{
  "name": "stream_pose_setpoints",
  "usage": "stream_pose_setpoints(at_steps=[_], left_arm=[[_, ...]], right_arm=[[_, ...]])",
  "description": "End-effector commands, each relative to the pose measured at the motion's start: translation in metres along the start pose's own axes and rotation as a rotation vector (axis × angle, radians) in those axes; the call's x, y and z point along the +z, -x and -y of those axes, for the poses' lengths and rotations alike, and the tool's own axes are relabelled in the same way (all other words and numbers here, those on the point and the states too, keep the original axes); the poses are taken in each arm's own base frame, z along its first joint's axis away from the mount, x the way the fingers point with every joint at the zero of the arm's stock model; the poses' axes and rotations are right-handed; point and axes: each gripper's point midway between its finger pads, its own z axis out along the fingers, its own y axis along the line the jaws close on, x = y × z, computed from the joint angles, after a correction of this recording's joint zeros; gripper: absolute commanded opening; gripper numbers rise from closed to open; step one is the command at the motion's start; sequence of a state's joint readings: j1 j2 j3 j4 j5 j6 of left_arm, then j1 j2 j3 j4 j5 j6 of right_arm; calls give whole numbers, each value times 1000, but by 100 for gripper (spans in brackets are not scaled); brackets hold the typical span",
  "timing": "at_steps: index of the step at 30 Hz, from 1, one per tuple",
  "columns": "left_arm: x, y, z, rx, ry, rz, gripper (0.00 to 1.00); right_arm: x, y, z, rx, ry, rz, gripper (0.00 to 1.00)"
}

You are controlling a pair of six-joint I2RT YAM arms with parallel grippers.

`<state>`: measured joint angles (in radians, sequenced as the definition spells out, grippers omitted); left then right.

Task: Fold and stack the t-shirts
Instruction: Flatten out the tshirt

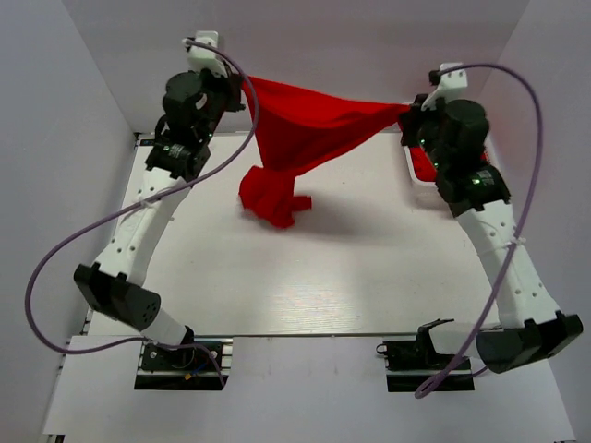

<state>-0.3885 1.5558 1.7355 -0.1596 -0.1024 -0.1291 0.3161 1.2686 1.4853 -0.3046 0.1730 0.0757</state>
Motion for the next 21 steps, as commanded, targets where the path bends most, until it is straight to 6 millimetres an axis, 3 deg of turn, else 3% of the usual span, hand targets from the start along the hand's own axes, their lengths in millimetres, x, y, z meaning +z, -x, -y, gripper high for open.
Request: stream_pose_setpoints(at_steps=[1,3,5,6,9,13,14,17,19,21], left_arm=[[-46,99,-2,44,29,202,0],[-72,139,-1,52,24,290,0],[-90,162,1,58,12,344,0],[-105,178,2,53,9,382,0],[-135,212,5,79,-8,465,0],[-188,257,5,113,-10,570,0],[-205,267,4,119,-8,594,0],[-246,291,16,134,-86,677,0],[-279,306,16,142,-97,736,0],[-301,314,20,139,-128,778,0]], right_arm=[[-41,79,-6,-97,55,183,0],[-66,120,-13,-145,100,275,0],[-78,132,-18,-192,133,295,0],[-100,164,-20,-203,144,377,0],[-137,197,-32,-232,214,461,0],[-194,223,-37,-284,259,568,0],[-224,232,-37,-295,265,628,0],[-267,244,-44,-316,317,736,0],[-312,257,-46,-325,334,851,0],[-335,263,-54,-349,385,923,0]])
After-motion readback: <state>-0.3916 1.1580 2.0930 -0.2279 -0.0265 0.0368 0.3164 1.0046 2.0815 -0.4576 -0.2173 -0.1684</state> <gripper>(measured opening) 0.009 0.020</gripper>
